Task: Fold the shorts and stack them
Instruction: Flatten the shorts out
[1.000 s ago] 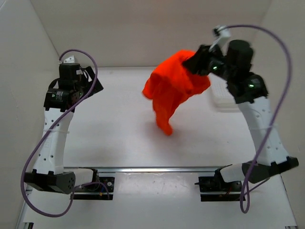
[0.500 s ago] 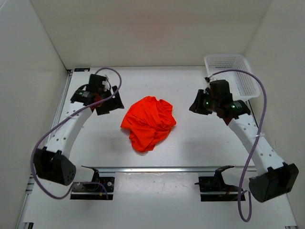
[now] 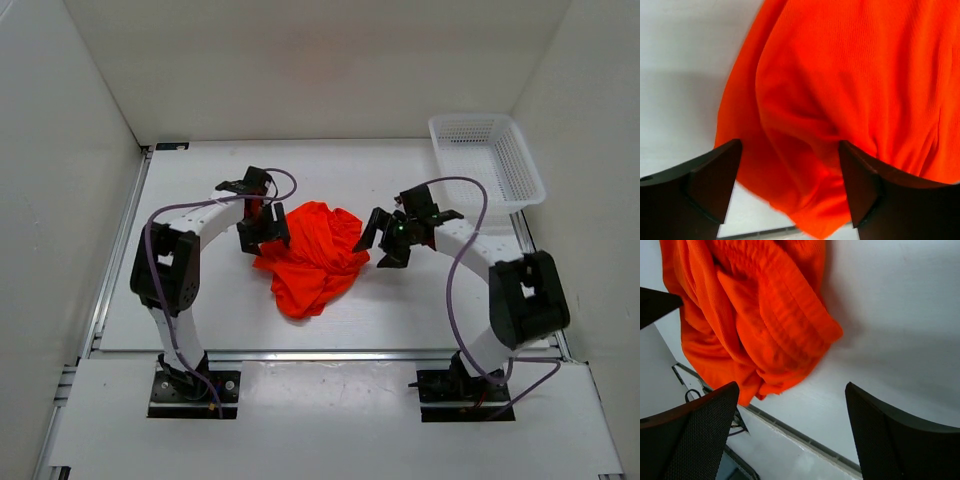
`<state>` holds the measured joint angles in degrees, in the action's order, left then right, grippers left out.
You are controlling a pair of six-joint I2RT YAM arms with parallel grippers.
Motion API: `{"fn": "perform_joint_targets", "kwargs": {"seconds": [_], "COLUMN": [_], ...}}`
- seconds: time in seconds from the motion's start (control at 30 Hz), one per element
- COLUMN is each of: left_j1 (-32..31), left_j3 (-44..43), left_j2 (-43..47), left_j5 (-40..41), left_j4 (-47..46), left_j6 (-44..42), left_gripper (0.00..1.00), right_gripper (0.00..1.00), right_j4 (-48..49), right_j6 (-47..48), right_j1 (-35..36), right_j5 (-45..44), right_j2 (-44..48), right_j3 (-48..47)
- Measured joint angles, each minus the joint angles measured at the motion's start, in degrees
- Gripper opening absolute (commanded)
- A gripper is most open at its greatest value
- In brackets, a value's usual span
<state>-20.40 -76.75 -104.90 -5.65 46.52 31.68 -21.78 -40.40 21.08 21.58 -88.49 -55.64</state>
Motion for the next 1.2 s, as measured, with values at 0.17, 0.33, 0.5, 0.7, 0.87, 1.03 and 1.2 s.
{"fn": "perform_joint_targets", "kwargs": {"seconds": [0.17,0.33,0.5,0.7,0.87,1.03,1.2], "left_j1": [0.0,0.5,2.6,6.4,8.4,6.8,-1.2], "left_j3": [-1.5,-4.2,-12.8,-34.8,-41.9,-26.5,-16.2], "left_j2": [-4.5,-4.6,-4.6,-4.1,4.2,22.5,22.9], "left_j5": [-0.9,-2.1,-3.7,-4.5,-4.1,-3.8,-3.1], "left_j4": [-1.3,-0.6,1.8,8.9,11.0,8.1,7.2], "left_j6": [0.3,-0.4,-1.5,-3.0,-3.8,-3.6,-2.4], "left_gripper": [0.11,0.11,0.11,0.11,0.11,0.11,0.22], "right_gripper": [0.48,0.00,0.00,0.00,0.01,0.35,0.76], "right_j4": [2.6,2.5,-2.4,-8.6,-10.3,-8.4,-8.2], "right_j6": [1.0,1.5,2.7,5.8,8.7,10.8,10.8], "right_j1": [0.3,2.4,4.9,1.1,-2.3,0.3,0.8], "right_j5": [2.6,5.3,5.2,2.4,-0.4,-1.6,-2.0], "right_j2": [-10.5,-17.9,-19.6,-19.1,-11.5,2.6,5.7], "right_j3": [-7.6,-13.6,-23.2,-46.8,-56.4,-42.6,-19.4]}}
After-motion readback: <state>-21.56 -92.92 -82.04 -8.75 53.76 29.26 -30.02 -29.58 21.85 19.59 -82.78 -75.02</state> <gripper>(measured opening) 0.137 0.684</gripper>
